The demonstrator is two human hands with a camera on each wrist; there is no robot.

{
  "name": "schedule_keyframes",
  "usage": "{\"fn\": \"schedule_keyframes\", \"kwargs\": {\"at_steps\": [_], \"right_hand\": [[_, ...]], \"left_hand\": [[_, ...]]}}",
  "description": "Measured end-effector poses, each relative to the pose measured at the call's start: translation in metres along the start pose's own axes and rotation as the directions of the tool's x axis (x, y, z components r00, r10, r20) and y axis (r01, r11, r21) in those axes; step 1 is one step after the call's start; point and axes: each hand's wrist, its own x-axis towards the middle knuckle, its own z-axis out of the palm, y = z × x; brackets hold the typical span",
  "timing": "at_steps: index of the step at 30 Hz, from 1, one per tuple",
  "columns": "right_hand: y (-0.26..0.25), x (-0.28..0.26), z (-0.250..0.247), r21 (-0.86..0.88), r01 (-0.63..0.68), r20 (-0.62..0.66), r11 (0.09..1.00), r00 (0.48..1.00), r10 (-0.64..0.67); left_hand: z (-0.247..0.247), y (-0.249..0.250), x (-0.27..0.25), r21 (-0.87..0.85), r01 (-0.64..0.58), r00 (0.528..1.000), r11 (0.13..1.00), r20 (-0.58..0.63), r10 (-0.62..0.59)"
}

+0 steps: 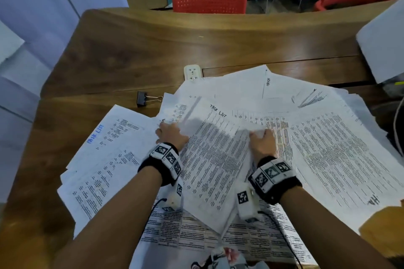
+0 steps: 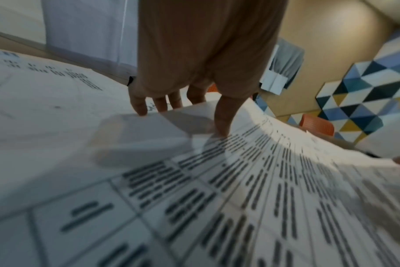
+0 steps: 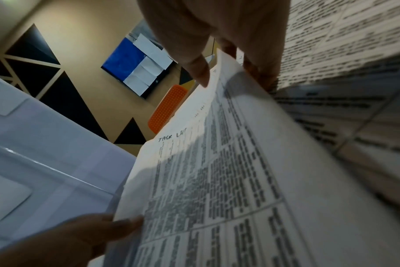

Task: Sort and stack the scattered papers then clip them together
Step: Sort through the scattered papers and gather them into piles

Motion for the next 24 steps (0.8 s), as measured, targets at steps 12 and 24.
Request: {"fn": "schedule_keyframes", "kwargs": {"at_steps": [12, 24], "right_hand": [[-0.008, -0.013, 0.001, -0.001, -0.105, 0.375, 0.994, 0.922, 0.098], [-0.006, 0.010, -0.055, -0.531, -0.105, 0.024, 0.841, 0.990, 0.139]], "left_hand": [[-0.008, 0.017, -0.016, -0.375, -0.051, 0.992, 0.926, 0.085, 0.089], [0.017, 0.066, -0.019, -0.502, 0.078, 0.995, 0.861, 0.093, -0.036]]}}
